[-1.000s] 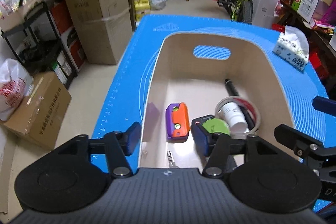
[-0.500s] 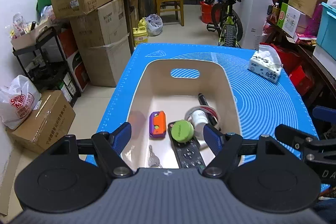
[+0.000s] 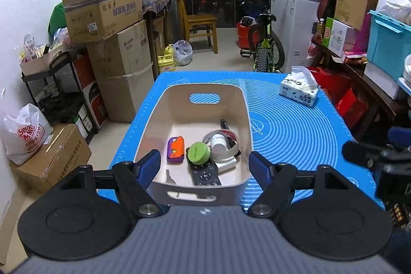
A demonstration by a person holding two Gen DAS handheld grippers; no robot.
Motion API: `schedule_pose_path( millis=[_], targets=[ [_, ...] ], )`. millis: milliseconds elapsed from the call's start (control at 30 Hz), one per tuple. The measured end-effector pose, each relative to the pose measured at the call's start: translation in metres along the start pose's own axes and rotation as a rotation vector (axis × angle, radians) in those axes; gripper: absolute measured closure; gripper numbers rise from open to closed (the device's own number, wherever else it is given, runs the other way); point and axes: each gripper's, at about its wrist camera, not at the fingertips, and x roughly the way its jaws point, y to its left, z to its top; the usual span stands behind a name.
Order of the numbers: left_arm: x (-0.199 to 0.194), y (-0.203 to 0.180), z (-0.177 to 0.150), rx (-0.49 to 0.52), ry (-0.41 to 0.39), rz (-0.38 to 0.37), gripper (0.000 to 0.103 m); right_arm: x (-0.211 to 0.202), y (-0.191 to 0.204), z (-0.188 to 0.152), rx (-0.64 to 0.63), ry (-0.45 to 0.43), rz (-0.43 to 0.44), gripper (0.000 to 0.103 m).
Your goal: Organize rigid objects
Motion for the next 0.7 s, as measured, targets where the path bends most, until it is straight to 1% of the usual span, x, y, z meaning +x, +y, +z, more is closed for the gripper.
schedule_pose_path(
  millis=[133,267,400,533,700],
  targets=[
    [-0.012,-0.008,-0.018,0.015,-0.021,0.004,0.027,-0.022,-0.007,-0.011,0.002,-0.028,-0.021,0.003],
    [-0.025,-0.013,-0.033,0.024,-0.05,0.01,0.027,-0.038,-0.012,-0.023,0.015,-0.029,-0.029,0.003],
    [-0.035,-0.018,-0.044,0.019,-0.074,0.013,0.027,-0.052,-0.012,-0.036,0.001,-0.036,-0.039,0.003],
    [-0.04,-0.02,-0.051,0.006,-0.074,0.008,0.027,-0.062,-0.01,-0.046,-0.021,-0.041,-0.046,0.003],
    [-0.044,-0.025,-0.062,-0.005,-0.087,0.014,0.027,-0.069,-0.011,-0.056,-0.015,-0.04,-0.045,0.003]
  ],
)
